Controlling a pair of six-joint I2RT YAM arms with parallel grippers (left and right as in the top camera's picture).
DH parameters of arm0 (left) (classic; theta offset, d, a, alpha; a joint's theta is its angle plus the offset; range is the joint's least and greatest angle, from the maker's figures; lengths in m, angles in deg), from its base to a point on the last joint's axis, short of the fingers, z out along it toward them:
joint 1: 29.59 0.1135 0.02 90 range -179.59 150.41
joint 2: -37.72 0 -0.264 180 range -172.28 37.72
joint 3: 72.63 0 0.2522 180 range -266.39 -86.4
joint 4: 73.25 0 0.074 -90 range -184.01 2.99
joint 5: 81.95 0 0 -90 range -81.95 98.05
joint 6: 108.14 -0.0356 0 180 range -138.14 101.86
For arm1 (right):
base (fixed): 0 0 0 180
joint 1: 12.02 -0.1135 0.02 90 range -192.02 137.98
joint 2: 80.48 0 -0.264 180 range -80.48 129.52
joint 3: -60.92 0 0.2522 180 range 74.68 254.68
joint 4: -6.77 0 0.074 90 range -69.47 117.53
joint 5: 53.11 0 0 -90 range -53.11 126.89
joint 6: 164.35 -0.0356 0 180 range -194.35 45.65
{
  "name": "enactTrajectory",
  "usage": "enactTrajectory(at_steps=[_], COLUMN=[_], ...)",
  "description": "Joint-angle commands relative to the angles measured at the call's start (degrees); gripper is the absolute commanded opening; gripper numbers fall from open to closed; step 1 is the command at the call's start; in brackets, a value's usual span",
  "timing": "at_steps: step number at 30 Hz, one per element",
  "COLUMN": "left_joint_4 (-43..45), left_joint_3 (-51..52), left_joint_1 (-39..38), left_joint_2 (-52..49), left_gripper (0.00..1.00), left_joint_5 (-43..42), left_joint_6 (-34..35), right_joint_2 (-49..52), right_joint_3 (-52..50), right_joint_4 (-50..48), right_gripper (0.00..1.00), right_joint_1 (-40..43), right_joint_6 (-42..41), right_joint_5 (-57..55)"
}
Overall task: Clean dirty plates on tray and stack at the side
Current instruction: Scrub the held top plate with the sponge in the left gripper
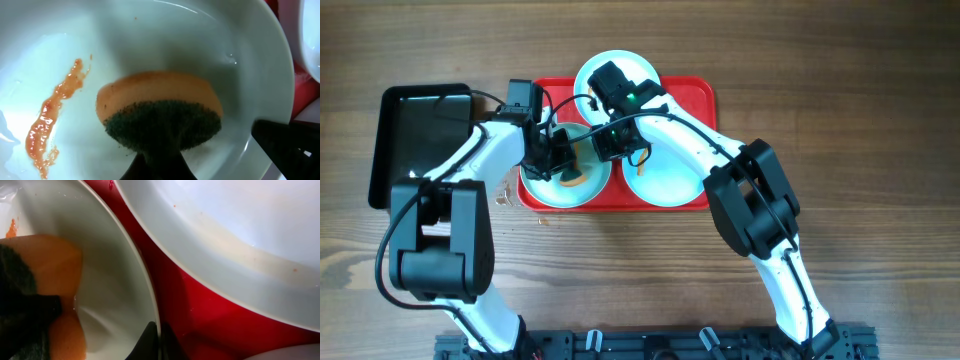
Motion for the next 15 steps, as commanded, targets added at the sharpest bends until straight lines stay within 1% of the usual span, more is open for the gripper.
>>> enactTrajectory(at_steps=[1,4,7,10,15], left_joint_4=[-1.68,-3.67,-4.87,-4.87,-5.07], left_joint_3=[0.37,0.37,0.35,-0.07,-1.90], left_joint_1=[-0.11,-0.11,-0.11,-0.11,-0.13], left_joint_2=[-2.58,-2.56,-2.51,-1.97,1.07], left_gripper=[0.04,0.04,0.04,0.04,0.04], left_joint_5=[12.87,23.76,31.98,35.19,34.29], left_joint_6=[-0.68,-0.46,-0.44,-0.48,-0.44], right_joint_2=[1.38,1.38,1.38,1.38,1.38], right_joint_3=[-0.24,-0.24,-0.24,-0.24,-0.24], right_joint_4=[1.01,1.25,1.11,0.96,1.22], right_gripper=[0.04,0.04,0.04,0.05,0.04], right_joint_1=[-0.17,-0.17,-0.17,-0.15,-0.13], right_joint_6=[0.17,0.15,0.13,0.13,0.15], right_joint_5=[-0.31,-0.33,-0.33,-0.33,-0.31])
